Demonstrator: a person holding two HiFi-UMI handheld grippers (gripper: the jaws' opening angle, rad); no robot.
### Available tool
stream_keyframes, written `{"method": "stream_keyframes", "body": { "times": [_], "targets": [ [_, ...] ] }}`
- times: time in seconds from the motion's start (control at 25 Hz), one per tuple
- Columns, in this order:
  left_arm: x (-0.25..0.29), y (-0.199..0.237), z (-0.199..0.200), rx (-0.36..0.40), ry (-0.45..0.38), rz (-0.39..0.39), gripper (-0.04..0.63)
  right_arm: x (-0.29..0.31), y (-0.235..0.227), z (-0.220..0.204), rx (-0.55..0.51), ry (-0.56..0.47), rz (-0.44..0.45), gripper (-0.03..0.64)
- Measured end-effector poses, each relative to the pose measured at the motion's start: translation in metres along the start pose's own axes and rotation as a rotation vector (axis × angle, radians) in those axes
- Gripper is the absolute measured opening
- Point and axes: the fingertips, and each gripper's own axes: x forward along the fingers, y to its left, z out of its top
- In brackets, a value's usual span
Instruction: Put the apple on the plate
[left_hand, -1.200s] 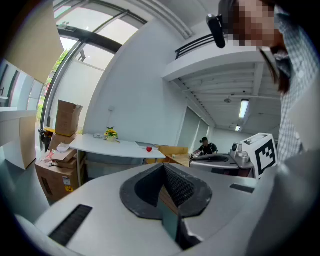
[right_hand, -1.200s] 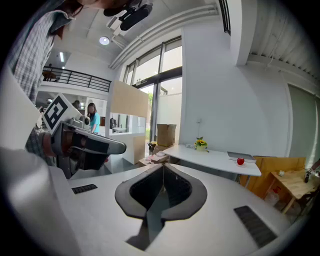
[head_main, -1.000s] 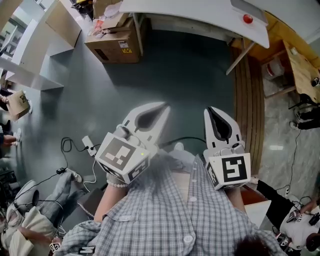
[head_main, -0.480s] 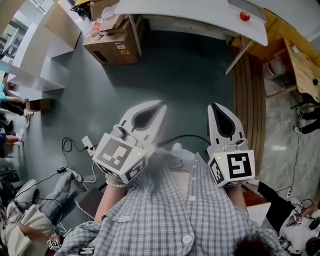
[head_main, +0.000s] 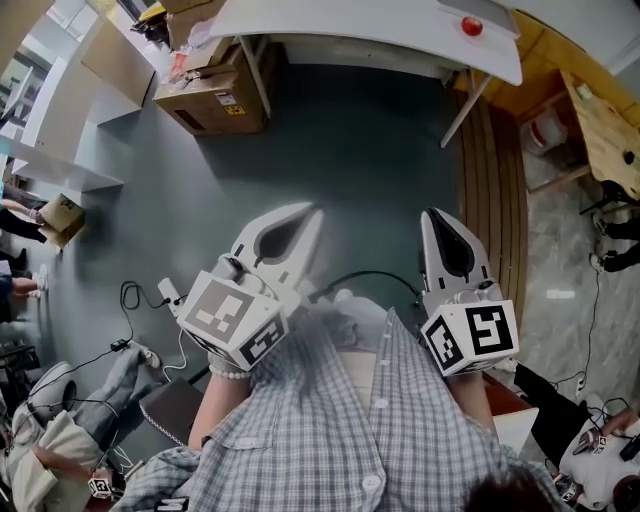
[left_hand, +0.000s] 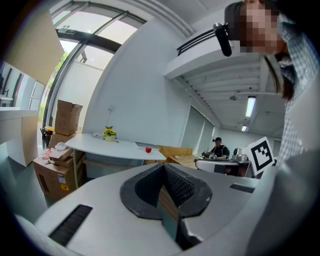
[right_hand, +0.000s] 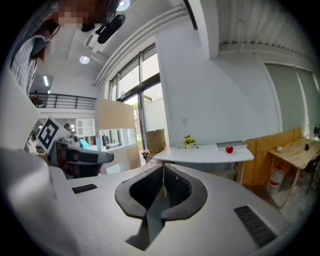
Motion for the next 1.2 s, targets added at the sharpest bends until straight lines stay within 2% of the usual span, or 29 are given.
{"method": "stream_keyframes", "body": {
  "times": [0.12, 0.36, 0.48, 0.76, 1.2],
  "targets": [
    [0.004, -0.005, 0.0, -0.002, 0.001, 0.001, 0.009, -0.005, -0.015, 0.005, 0.055, -0.031, -0.011, 0.023],
    [0.014, -0.002, 0.001, -0.001, 0.011, -0.005, 0.009, -0.003, -0.025, 0.002, -0.069, 0.002, -0.046, 0.023],
    [0.023, 0.002, 0.004, 0.001, 0.009, -0.009, 0.009, 0.002, -0.024, 0.0, -0.098, 0.015, -0.041, 0.023],
    [0.05, 0.032, 0.009, 0.019, 0.029, -0.044, 0.009, 0.039, -0.024, 0.002, -0.124, 0.029, -0.055, 0.023],
    [0.102, 0.09, 0.045, 0.022, 0.026, -0.082, 0.009, 0.118, -0.039, 0.026, -0.142, 0.041, -0.072, 0.023]
  ]
}}
